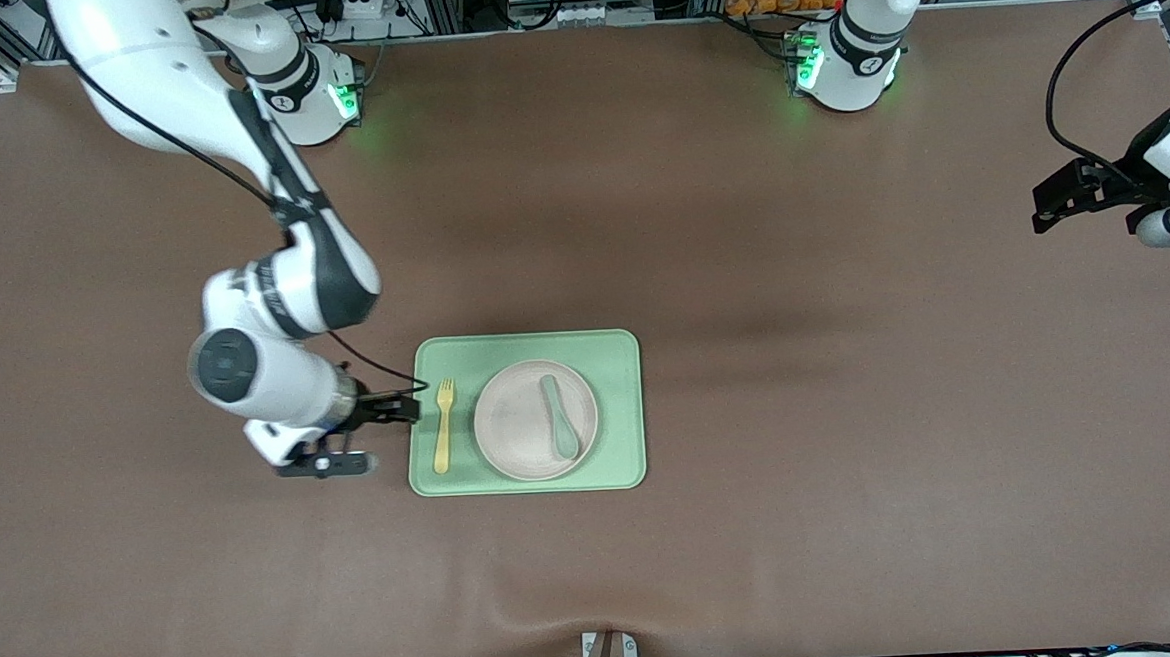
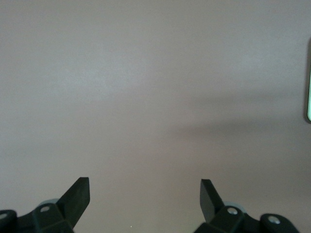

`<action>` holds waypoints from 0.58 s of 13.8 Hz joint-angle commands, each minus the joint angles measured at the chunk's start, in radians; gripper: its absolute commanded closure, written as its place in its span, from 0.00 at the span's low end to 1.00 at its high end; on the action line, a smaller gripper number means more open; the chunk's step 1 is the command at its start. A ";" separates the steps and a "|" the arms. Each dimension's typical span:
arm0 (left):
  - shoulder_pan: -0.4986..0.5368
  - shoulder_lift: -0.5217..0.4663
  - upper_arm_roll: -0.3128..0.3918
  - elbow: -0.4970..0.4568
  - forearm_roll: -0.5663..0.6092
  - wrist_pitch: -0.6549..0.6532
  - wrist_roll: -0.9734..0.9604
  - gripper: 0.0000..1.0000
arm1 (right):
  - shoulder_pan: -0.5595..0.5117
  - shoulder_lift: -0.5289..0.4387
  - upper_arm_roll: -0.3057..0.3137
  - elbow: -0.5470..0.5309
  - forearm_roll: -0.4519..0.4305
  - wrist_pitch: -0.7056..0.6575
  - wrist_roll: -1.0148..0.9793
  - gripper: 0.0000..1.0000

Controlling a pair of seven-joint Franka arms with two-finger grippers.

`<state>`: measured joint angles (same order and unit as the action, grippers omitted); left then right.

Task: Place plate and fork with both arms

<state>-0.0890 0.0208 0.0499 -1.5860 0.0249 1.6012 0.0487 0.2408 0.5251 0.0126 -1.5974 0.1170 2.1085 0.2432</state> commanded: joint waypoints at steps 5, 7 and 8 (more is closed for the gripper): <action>-0.005 0.001 -0.001 0.004 0.007 0.000 -0.020 0.00 | -0.251 -0.333 0.012 -0.033 0.010 -0.390 -0.240 0.00; -0.005 0.001 -0.001 0.006 0.006 0.000 -0.023 0.00 | -0.304 -0.404 0.004 -0.033 0.000 -0.493 -0.271 0.00; -0.005 0.001 -0.001 0.006 -0.003 0.002 -0.023 0.00 | -0.298 -0.425 -0.031 -0.032 -0.002 -0.552 -0.268 0.00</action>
<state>-0.0891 0.0219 0.0498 -1.5861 0.0249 1.6015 0.0448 -0.0430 0.1689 -0.0003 -1.5907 0.1161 1.6210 -0.0107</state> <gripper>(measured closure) 0.000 0.000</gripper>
